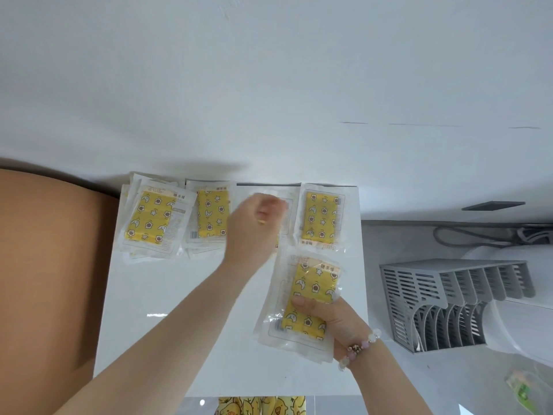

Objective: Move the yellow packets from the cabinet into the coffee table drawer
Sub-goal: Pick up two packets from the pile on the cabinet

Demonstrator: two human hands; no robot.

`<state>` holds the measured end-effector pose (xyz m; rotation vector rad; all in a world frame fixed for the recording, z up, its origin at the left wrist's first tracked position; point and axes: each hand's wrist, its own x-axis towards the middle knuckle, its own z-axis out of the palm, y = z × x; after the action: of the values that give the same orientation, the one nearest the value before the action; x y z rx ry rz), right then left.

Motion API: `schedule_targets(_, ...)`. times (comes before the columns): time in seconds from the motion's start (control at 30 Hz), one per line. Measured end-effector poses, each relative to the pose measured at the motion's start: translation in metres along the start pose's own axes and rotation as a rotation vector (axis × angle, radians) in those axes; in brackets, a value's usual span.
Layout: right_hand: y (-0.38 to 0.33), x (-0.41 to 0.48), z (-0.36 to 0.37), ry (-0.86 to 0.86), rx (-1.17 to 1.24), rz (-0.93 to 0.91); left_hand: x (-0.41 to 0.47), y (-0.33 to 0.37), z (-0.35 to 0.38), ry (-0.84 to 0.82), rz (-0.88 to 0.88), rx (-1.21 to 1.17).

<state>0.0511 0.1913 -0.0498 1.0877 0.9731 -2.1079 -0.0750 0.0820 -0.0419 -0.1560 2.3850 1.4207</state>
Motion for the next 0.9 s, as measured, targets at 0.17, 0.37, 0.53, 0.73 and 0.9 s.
schedule_targets(0.17,-0.004,-0.003,-0.01,0.083,0.033,-0.016,0.019,-0.038,-0.003,0.021,-0.507,0.199)
schedule_targets(0.37,0.0,-0.001,-0.01,0.081,0.032,0.003,0.026,-0.044,0.026,0.047,-0.463,0.681)
schedule_targets(0.53,-0.004,-0.003,-0.019,0.104,0.052,-0.012,0.026,-0.043,0.027,0.007,-0.418,0.483)
schedule_targets(0.73,0.0,0.0,-0.022,0.147,0.06,-0.003,0.015,-0.045,0.004,0.066,-0.354,0.264)
schedule_targets(0.9,0.001,0.005,-0.018,0.195,0.072,0.0,0.004,-0.042,-0.015,0.187,-0.369,-0.07)
